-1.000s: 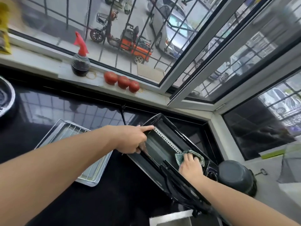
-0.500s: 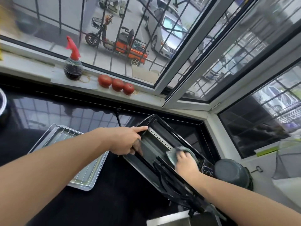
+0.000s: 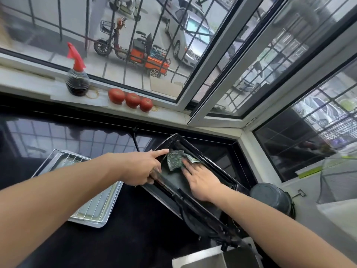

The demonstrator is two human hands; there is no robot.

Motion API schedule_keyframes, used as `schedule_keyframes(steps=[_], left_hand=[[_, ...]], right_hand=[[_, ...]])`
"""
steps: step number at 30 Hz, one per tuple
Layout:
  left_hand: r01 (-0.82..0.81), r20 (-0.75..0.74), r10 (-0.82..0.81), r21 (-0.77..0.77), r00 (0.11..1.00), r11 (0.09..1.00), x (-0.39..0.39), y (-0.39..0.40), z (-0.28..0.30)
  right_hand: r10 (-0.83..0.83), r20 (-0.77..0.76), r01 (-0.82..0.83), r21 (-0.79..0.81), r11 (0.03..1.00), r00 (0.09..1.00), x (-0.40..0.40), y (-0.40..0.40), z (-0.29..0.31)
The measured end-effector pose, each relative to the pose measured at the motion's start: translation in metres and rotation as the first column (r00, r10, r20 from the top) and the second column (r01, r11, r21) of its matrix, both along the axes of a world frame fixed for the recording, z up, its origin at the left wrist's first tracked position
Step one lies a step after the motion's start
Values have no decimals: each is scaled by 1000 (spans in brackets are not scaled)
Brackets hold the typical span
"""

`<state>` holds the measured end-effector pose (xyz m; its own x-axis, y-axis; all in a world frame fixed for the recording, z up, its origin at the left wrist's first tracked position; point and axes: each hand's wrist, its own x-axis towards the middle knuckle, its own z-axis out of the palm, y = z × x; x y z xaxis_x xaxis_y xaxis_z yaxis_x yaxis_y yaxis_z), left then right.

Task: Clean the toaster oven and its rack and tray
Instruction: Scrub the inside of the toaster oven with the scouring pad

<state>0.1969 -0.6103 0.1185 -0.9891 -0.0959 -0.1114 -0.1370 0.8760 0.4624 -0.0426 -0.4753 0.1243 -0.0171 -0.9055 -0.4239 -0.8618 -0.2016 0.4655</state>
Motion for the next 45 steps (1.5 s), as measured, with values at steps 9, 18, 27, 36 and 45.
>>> schedule_keyframes(steps=[9,18,27,36,45], left_hand=[[8,-55,-10,-33,998,999,-3,-4,-9],[-13,-7,12,-32,1000,999,-9,-4,-12],[-43,25,42,12,999,999,-12,-3,-10],[-79,24,78,49,997,996,-6,-6,-20],[-42,40,42,3,998,999,-7,-1,-13]], right_hand=[[-297,-394,392,185,901,870,-8,63,17],[-258,-374,284,14,959,891,2,67,49],[-262,-76,214,-389,896,962,-46,71,54],[-269,4,219,-591,776,963,-38,21,31],[-543,165,533,-554,639,824,-69,73,34]])
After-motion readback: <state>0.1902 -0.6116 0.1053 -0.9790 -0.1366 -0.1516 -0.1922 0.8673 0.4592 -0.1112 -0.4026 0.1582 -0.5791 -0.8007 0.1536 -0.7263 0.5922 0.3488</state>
